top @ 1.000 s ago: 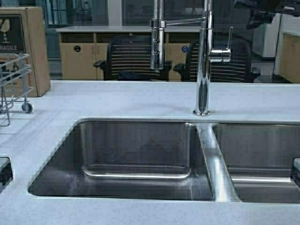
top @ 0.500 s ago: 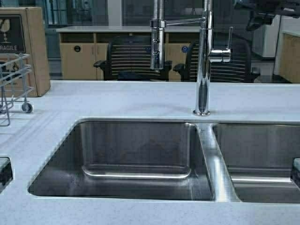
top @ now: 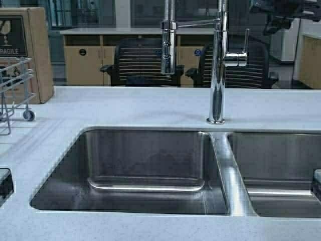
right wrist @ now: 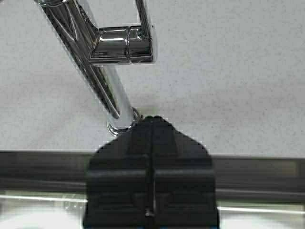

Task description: Wash the pan

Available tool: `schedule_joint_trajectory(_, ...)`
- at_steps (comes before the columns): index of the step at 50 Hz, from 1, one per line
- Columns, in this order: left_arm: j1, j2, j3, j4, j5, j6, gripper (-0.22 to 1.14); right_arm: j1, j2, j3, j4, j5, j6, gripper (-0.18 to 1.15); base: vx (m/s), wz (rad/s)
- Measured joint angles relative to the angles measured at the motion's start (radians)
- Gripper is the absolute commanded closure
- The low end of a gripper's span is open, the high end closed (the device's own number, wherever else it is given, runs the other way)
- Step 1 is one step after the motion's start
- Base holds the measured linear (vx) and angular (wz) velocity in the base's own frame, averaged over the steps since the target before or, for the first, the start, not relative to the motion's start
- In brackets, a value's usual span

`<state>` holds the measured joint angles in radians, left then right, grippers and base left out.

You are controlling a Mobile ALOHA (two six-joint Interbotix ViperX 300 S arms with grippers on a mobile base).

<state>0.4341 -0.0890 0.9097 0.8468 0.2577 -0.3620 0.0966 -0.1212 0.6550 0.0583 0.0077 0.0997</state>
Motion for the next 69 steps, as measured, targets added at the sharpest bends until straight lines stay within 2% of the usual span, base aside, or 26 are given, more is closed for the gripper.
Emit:
schedule_joint_trajectory(11, 0.003, 0.006, -0.005, -0.012, -0.002, -0.012, 0.88, 0.002, -0.002, -0.002, 0.000, 0.000, 0.000, 0.92, 0.00, 0.00)
schedule_joint_trajectory(14, 0.003, 0.006, -0.006, -0.012, 0.000, -0.020, 0.82, 0.002, 0.000, -0.002, 0.000, 0.000, 0.000, 0.92, 0.00, 0.00)
schedule_joint_trajectory(18, 0.003, 0.012, -0.011, -0.014, -0.002, -0.028, 0.59, 0.002, 0.000, -0.002, 0.000, 0.000, 0.000, 0.92, 0.00, 0.00)
schedule_joint_trajectory(26, 0.003, 0.026, -0.021, -0.014, 0.000, -0.041, -0.10, 0.000, 0.000, -0.002, 0.000, 0.000, -0.002, 0.92, 0.00, 0.00)
schedule_joint_trajectory(28, 0.011, 0.026, -0.025, -0.015, 0.002, -0.048, -0.18, 0.000, 0.000, 0.000, 0.000, 0.000, -0.002, 0.92, 0.00, 0.00)
schedule_joint_trajectory(35, 0.020, 0.026, -0.037, -0.015, 0.012, -0.064, -0.07, 0.002, 0.000, -0.002, 0.000, 0.000, -0.002, 0.92, 0.00, 0.00)
schedule_joint_trajectory(69, 0.020, 0.009, -0.044, -0.028, 0.011, -0.084, -0.08, 0.002, 0.000, 0.000, 0.000, 0.000, -0.002, 0.92, 0.00, 0.00)
